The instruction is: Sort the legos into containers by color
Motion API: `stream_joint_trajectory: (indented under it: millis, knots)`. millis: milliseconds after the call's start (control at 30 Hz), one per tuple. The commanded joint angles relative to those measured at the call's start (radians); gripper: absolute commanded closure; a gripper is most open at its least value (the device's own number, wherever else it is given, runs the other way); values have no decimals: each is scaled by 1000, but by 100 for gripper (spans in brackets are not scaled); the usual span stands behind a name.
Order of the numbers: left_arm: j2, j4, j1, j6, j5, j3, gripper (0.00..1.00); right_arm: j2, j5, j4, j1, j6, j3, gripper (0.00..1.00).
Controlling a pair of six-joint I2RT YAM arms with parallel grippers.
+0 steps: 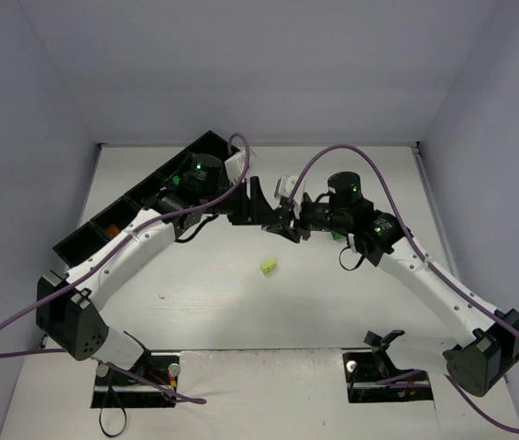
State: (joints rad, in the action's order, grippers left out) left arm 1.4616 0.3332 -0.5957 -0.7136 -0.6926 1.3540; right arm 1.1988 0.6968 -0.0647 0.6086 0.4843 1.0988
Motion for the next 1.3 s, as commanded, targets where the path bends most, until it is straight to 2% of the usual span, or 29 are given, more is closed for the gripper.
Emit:
stream_joint_trajectory:
  millis: [0,100,133,167,200,267,400,567,700,867,1033,1167,1267]
  knots:
    - [-1,-37,-10,-18,1,43,62,-8,4,91,11,19,29,93]
    - [-1,-39,-10,-20,15,37,89,-8,-22,91,11,20,19,91]
    - [0,-37,-10,-18,16,39,91,-8,-29,91,11,19,18,87]
    - [0,-37,-10,-18,18,39,92,-10,-37,91,13,17,15,78]
    - [2,-37,-10,-20,18,40,93,-11,-46,91,13,16,9,61]
    - [9,-37,-7,-17,27,45,94,-11,-89,91,13,-2,0,43]
    - [35,-19,5,12,50,60,94,-31,-169,88,11,-27,-22,30]
    - [104,-13,97,61,82,102,94,-88,-281,80,6,-76,-63,25]
    - [175,-17,184,134,253,184,94,-134,-365,69,5,-147,-94,25]
    - [330,-98,241,271,442,341,94,-220,-378,69,5,-208,-148,26]
    - [538,-158,297,338,548,520,94,-269,-355,57,5,-268,-178,26]
    - [701,-171,306,419,617,729,92,-283,-347,31,6,-302,-188,26]
    - [815,-172,316,448,666,815,86,-286,-345,16,6,-308,-188,26]
